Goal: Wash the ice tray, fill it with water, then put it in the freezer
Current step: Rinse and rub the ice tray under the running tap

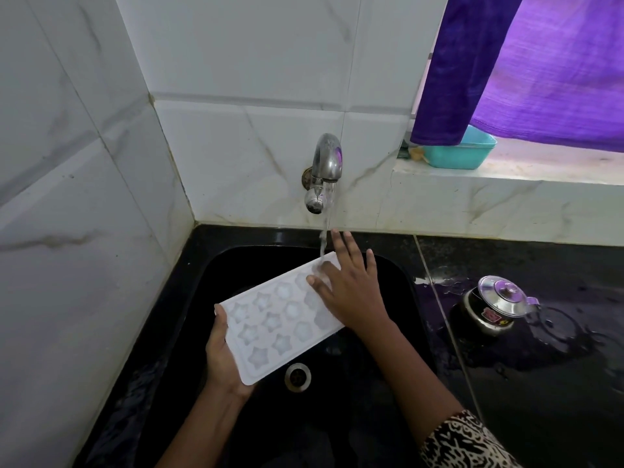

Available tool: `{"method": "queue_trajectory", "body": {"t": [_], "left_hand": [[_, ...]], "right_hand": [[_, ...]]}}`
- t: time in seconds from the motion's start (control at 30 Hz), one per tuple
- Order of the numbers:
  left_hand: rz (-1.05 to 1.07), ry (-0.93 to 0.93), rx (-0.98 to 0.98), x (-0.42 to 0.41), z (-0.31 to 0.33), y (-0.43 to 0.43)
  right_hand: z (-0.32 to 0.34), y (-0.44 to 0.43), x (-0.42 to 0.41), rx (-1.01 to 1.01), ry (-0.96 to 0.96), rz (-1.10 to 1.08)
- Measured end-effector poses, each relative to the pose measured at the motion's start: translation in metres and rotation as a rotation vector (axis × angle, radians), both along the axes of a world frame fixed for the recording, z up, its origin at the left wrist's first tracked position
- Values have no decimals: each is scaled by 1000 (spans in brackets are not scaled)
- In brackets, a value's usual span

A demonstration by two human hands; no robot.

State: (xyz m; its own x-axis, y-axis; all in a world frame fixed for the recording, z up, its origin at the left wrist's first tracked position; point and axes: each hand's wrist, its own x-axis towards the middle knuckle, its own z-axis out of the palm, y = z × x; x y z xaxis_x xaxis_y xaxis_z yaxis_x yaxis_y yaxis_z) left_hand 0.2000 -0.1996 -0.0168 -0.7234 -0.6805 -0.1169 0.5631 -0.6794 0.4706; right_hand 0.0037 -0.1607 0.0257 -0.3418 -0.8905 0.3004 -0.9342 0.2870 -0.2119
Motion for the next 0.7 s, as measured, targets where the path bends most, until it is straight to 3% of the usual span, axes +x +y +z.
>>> {"method": "queue_trajectory", "body": {"t": [0.17, 0.3, 0.43, 0.7], "left_hand": [[-206, 205, 24, 3, -11, -13], [-91, 34, 139, -2, -14, -14], [87, -126, 49, -5, 4, -7], [38, -64, 123, -4, -1, -7]], "right_hand": [[-2, 5, 3, 105, -99, 57], [2, 4, -6, 42, -69, 4], [-1, 4, 7, 114, -71, 51], [4, 2, 2, 65, -27, 49]]}}
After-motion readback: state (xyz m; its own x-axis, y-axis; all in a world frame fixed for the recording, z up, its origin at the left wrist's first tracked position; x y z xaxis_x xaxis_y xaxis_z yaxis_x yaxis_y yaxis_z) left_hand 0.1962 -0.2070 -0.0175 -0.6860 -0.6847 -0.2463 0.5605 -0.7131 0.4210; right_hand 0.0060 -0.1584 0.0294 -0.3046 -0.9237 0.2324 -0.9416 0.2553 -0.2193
